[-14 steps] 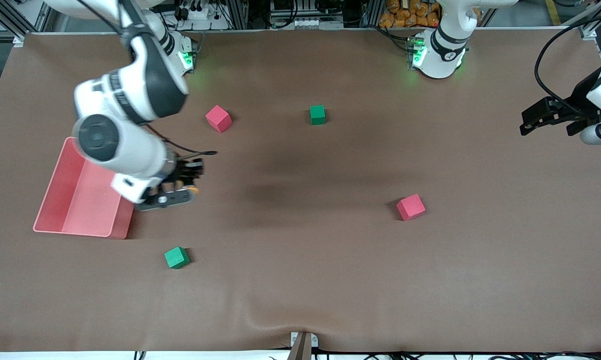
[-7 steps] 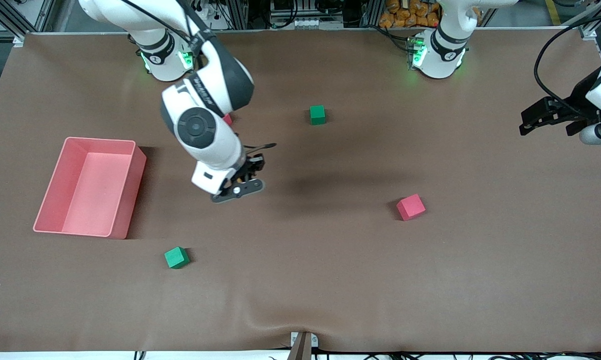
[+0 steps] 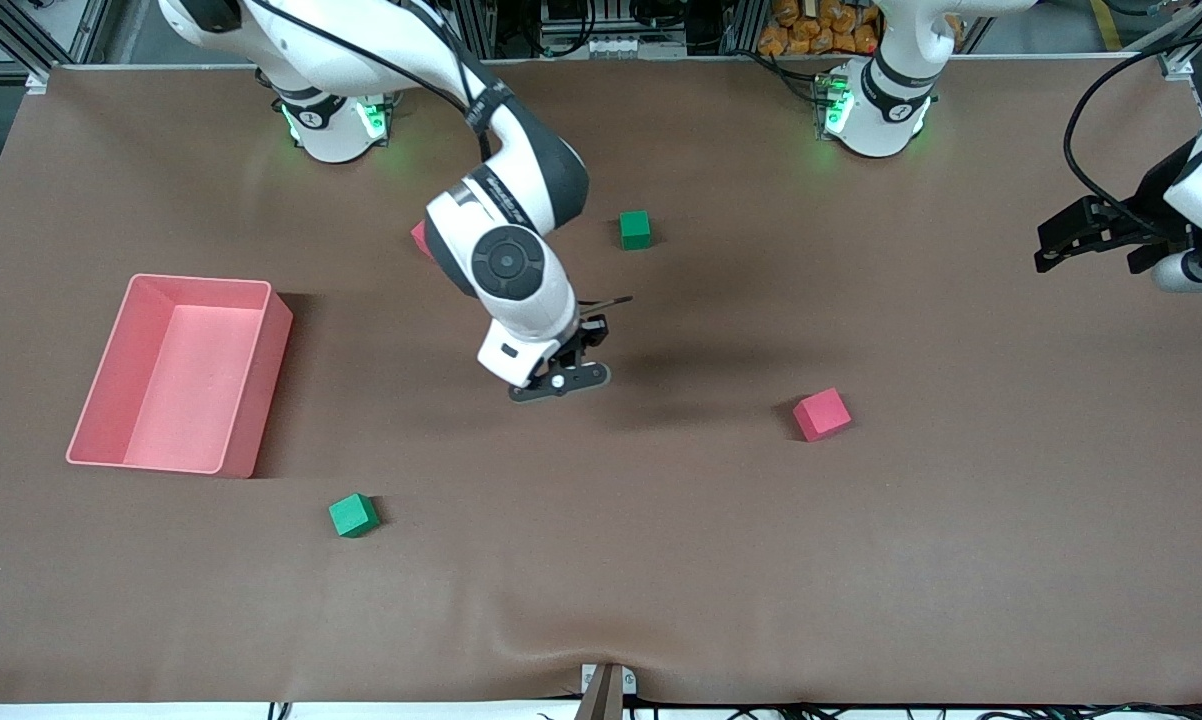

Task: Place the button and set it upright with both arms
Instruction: 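Carry the button to the table middle with the right gripper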

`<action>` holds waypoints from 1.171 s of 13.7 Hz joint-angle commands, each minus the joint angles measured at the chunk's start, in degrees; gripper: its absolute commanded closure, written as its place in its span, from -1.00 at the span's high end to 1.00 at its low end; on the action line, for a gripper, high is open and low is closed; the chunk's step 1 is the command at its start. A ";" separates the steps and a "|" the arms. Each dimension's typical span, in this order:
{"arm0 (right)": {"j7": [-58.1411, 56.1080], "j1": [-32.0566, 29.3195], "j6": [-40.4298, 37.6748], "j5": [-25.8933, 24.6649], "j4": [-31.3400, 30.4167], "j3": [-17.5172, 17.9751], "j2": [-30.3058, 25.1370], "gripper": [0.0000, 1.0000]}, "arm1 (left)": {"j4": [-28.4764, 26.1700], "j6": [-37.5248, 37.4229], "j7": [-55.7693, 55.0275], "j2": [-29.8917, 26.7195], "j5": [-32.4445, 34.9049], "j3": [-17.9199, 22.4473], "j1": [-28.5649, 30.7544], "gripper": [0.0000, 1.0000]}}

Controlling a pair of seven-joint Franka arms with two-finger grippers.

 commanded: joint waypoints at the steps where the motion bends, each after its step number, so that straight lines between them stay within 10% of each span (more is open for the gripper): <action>1: 0.87 1.83 1.73 1.51 3.28 -0.57 4.68 -1.00 | 0.68 -0.59 0.63 0.52 0.33 0.00 -0.60 1.00; 16: 13.08 3.23 8.24 4.06 3.72 -0.83 12.95 -1.00 | 0.68 -0.59 0.63 1.49 0.33 -0.61 -1.74 1.00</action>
